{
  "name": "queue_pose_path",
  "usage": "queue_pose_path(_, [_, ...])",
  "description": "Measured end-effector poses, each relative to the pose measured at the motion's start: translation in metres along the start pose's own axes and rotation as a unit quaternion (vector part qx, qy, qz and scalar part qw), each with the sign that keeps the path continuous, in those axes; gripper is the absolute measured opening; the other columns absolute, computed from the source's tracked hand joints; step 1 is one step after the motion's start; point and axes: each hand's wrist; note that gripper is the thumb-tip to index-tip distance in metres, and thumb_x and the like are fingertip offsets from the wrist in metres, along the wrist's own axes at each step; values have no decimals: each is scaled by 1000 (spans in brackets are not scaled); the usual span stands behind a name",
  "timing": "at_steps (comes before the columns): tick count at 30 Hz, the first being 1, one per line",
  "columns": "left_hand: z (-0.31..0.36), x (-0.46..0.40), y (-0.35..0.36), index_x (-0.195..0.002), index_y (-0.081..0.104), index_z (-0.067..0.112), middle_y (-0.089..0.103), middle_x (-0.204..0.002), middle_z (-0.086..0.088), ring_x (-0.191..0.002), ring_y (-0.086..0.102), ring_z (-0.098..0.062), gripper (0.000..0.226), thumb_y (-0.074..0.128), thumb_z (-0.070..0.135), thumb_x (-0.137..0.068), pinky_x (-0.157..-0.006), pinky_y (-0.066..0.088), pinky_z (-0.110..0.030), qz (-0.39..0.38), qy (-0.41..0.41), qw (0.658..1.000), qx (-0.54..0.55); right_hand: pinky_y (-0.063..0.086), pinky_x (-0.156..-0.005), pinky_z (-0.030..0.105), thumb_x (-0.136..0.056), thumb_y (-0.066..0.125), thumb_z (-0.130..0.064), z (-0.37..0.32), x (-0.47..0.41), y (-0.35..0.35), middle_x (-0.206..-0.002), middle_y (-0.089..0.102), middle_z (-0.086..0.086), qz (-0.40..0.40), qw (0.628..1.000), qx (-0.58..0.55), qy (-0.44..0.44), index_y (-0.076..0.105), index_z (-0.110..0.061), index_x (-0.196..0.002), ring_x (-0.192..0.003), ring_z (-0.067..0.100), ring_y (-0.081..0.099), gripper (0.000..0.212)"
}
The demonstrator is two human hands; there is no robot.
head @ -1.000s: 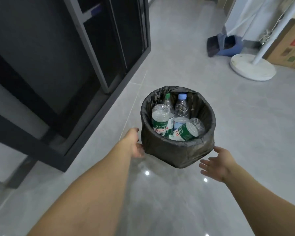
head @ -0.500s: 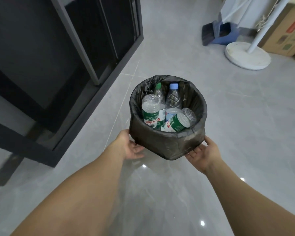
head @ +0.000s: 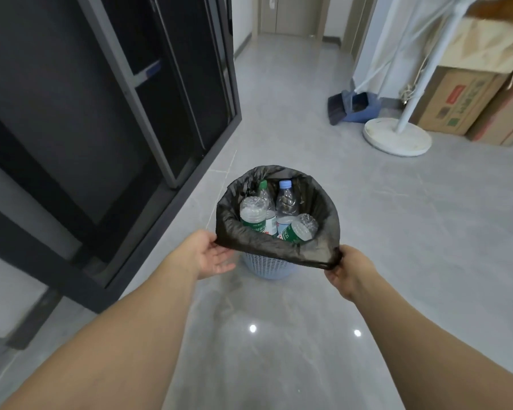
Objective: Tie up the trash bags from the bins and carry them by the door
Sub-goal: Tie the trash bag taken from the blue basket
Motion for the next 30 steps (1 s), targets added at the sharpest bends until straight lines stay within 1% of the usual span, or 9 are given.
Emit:
queue_pose_path(4, [17, 21, 1, -91, 54, 15, 65, -85, -4, -88, 61, -19, 12, 43, 15, -93, -87, 45, -45, 9, 33, 999, -10, 46, -54, 26, -93, 52, -13, -20, 8, 6, -67, 60, 1, -7, 1000, 12, -23, 57, -13, -76, -56, 12, 54, 18])
queue_pose_path(8, [41, 36, 10, -76, 55, 16, 60, -76, -1, -75, 56, -17, 22, 42, 18, -93, -93, 44, -41, 28, 98, 995, -22, 45, -55, 26, -95, 49, -12, -48, 15, 25, -74, 62, 3, -57, 998, 6, -33, 58, -12, -85, -61, 13, 57, 13])
queue_pose_path(13, [66, 44, 26, -80, 57, 15, 61, -86, -3, -87, 60, -20, 16, 47, 18, -94, -95, 46, -41, 26, 167, 985, -27, 45, -57, 27, -97, 46, -12, -76, 18, 32, -79, 62, 4, -71, 996, 7, -54, 56, -14, -85, -66, 15, 58, 15])
queue_pose_path(17, [77, 40, 41, -82, 59, 16, 61, -102, -5, -103, 53, -23, 13, 50, 17, -92, -93, 40, -41, 51, 207, 976, -34, 47, -61, 28, -96, 47, -13, -99, 17, 35, -82, 64, 4, -52, 993, 7, -102, 60, -17, -85, -68, 16, 61, 17])
queue_pose_path(19, [80, 34, 51, -79, 57, 16, 60, -98, -3, -91, 55, -22, 13, 50, 14, -90, -88, 39, -37, 43, 224, 973, -24, 47, -64, 27, -95, 49, -16, -105, 15, 39, -81, 65, 1, -47, 990, 21, -134, 62, -18, -83, -69, 14, 61, 18])
queue_pose_path(23, [82, 24, 75, -71, 47, 13, 49, -70, -3, -62, 50, -16, 15, 46, 10, -86, -60, 42, -28, 8, 255, 963, 83, 41, -90, 31, -91, 50, -21, -109, 7, 54, -80, 64, -2, -66, 984, 18, -167, 65, -17, -79, -88, 15, 61, 20])
queue_pose_path(25, [88, 23, 83, -69, 40, 17, 43, -66, -2, -60, 45, -15, 19, 44, 11, -86, -61, 40, -30, -11, 270, 953, 134, 45, -80, 26, -90, 50, -19, -113, 7, 63, -66, 60, -3, -105, 980, -43, -165, 63, -15, -71, -73, 13, 59, 23])
queue_pose_path(27, [98, 25, 91, -72, 38, 19, 43, -70, -2, -62, 45, -16, 16, 42, 14, -87, -61, 39, -30, -28, 281, 945, 168, 51, -71, 25, -94, 45, -20, -121, 9, 73, -63, 61, 1, -180, 961, -156, -139, 60, -11, -73, -61, 14, 58, 28])
queue_pose_path(30, [115, 36, 106, -73, 36, 18, 45, -70, -2, -61, 47, -17, 14, 41, 17, -86, -59, 40, -29, -40, 292, 934, 204, 54, -82, 39, -99, 34, -31, -135, 20, 85, -82, 71, 16, -254, 935, -209, -129, 66, -1, -94, -77, 28, 69, 45])
Point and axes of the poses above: each hand's wrist, its own x-axis away from the middle knuckle, its own y-axis out of the palm, z = x × y
